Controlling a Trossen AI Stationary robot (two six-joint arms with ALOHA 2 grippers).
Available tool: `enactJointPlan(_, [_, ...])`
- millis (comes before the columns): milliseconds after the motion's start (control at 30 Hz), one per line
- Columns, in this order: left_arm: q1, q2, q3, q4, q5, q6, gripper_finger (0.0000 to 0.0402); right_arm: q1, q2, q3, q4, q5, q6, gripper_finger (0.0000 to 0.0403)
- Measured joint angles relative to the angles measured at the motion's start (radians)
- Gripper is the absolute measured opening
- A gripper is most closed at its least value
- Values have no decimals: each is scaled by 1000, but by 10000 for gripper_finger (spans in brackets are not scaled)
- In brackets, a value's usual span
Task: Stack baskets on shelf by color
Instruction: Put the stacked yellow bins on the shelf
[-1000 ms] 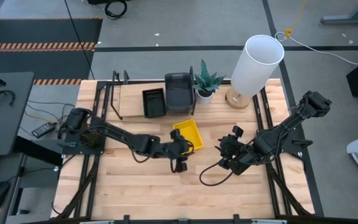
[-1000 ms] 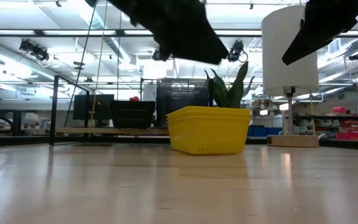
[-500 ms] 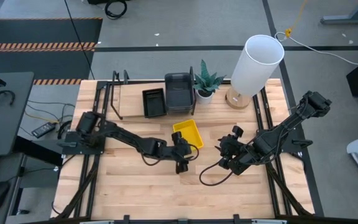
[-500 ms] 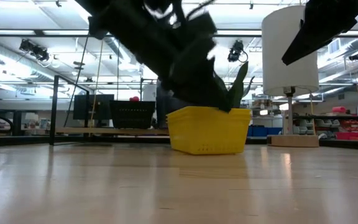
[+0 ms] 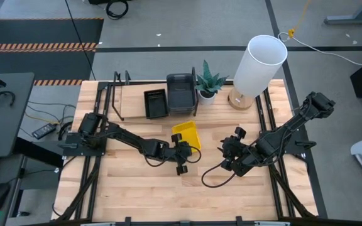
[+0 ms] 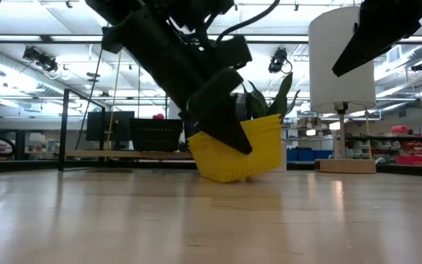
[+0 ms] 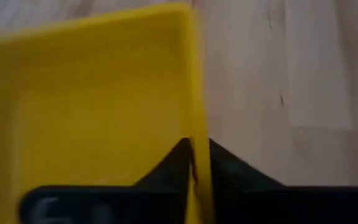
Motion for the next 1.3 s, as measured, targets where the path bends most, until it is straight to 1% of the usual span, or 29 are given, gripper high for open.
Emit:
enactJointPlan(33, [-2, -8, 0, -12, 4, 0, 29, 0, 0, 0, 0, 0, 0, 153])
enactJointPlan(67, [-5, -17, 0, -21, 8, 2, 19, 0, 0, 0, 0, -1, 0, 153])
enactJointPlan(133, [-13, -41, 1, -50, 13, -3, 18, 2, 0, 0, 0, -1, 1, 153])
enactJointPlan(200, [-27, -76, 0, -124, 16, -24, 20, 2, 0, 0, -1, -3, 2, 153])
enactJointPlan(400, [-101, -246, 0, -417, 10, -128, 18, 8, 0, 0, -2, -6, 2, 153])
enactJointPlan(533, [-157, -365, 0, -535, -40, -177, 18, 8, 0, 0, -3, 0, 0, 153])
enactJointPlan(733, [-176, -521, 0, -739, -139, -218, 18, 8, 0, 0, 5, 1, 2, 153])
enactJointPlan(833, [-155, -584, 0, -866, -160, -219, 18, 8, 0, 0, 8, 1, 2, 153])
enactJointPlan(967, [-95, -643, -2, -1041, -171, -237, 18, 8, 0, 0, 8, 1, 2, 153])
enactJointPlan(1033, [-65, -680, -26, -1069, -192, -238, 18, 8, 0, 0, 8, 1, 2, 153])
enactJointPlan(1133, [-11, -749, -91, -1076, -192, -235, 18, 8, 0, 0, 8, 1, 2, 153])
enactJointPlan(1200, [29, -802, -157, -1080, -190, -222, 18, 8, 0, 0, 8, 1, 2, 153])
enactJointPlan(1300, [87, -872, -252, -1064, -192, -162, 18, 8, 0, 0, 8, 1, 2, 153])
